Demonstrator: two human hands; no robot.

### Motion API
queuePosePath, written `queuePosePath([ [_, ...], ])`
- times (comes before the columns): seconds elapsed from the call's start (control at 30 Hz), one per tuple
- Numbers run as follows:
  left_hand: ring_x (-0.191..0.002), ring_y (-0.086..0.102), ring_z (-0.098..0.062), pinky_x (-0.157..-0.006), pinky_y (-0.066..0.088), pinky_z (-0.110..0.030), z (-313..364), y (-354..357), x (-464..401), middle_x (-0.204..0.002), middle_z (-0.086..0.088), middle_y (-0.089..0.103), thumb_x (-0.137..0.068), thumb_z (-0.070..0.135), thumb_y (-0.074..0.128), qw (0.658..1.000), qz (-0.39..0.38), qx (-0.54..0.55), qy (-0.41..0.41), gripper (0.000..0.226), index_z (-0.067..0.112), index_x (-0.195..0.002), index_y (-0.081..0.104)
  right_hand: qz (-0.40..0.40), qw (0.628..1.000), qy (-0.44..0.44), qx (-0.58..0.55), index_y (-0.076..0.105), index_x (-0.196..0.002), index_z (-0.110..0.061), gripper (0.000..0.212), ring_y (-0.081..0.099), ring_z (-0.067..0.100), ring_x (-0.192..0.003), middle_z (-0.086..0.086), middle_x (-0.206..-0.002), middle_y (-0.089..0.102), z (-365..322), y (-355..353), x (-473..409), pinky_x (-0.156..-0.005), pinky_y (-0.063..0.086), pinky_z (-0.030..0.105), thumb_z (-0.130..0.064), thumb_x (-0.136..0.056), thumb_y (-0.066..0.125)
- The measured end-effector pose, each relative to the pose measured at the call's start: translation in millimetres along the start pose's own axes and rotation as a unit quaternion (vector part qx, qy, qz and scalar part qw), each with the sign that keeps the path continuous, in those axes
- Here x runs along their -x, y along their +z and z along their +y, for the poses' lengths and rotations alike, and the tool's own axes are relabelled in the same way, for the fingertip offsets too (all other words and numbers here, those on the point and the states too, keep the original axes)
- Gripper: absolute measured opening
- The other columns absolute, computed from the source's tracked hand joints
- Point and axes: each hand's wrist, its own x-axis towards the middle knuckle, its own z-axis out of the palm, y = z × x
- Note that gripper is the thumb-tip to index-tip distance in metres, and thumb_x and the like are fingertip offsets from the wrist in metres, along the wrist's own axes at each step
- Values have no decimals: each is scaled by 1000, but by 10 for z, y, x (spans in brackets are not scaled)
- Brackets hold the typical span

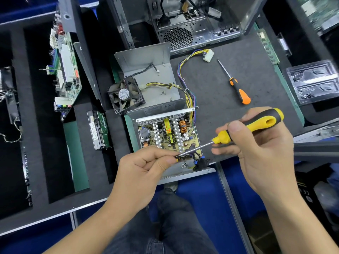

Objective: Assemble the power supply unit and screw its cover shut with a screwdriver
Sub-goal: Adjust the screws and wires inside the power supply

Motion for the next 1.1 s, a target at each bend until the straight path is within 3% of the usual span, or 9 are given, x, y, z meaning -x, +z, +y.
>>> queuePosePath([
  [0.1,-67,65,9,-66,46,-5,7,-14,15,-72,17,74,-73,31,67,1000,-1,16,-5,21,48,-77,78,-10,1000,-28,7,55,-89,-21,26,71,31,-68,27,-78,60,-22,14,26,-54,59,38,-19,-76,78],
  [0.23,-67,64,8,-67,46,-6,-1,-34,28,-71,16,73,-76,33,70,1000,2,-3,21,19,50,-80,77,-33,997,-69,25,52,-93,-20,34,73,29,-70,7,-76,71,-92,63,83,-58,60,36,-28,-76,81],
  [0.33,-75,66,5,-72,48,-8,-11,-38,21,-76,20,74,-80,39,79,998,19,-32,60,17,54,-85,75,-8,997,-76,26,52,-91,-19,37,73,29,-67,8,-74,71,-99,104,118,-56,60,36,-31,-74,83],
  [0.47,-73,65,2,-69,46,-8,-22,-30,20,-75,24,70,-85,33,66,990,38,-68,121,17,43,-95,74,39,999,-33,5,53,-83,-19,40,72,28,-63,8,-67,66,-50,135,140,-54,59,37,-40,-70,85],
  [0.63,-63,55,-18,-57,45,-25,-48,-33,22,-69,-1,63,-89,27,65,977,39,-108,180,23,29,-112,69,44,999,17,-15,59,-77,-28,31,71,26,-60,7,-67,69,3,117,142,-56,58,35,-47,-72,82],
  [0.73,-59,47,-18,-56,41,-24,-59,-56,23,-61,-11,55,-91,33,64,976,25,-119,182,26,27,-115,72,44,998,28,-19,60,-76,-30,29,71,27,-59,8,-68,70,10,116,150,-57,59,34,-50,-72,81],
  [0.83,-58,39,-16,-57,39,-23,-88,-72,29,-55,0,41,-86,32,68,978,18,-118,173,34,26,-119,71,45,998,30,-19,60,-76,-32,29,71,29,-59,9,-69,70,1,123,161,-57,59,33,-52,-71,81],
  [0.93,-59,32,-9,-62,37,-21,-92,-83,46,-61,13,26,-82,47,72,981,19,-98,165,48,26,-124,62,47,998,34,-19,60,-77,-30,32,71,32,-58,10,-69,70,1,115,165,-57,59,32,-52,-71,81],
  [1.1,-57,32,-6,-65,38,-14,-115,-122,100,-59,5,21,-79,33,77,981,59,-88,162,27,28,-105,76,53,998,23,-12,59,-78,-28,31,71,31,-60,10,-70,70,6,97,171,-57,59,33,-51,-73,80],
])
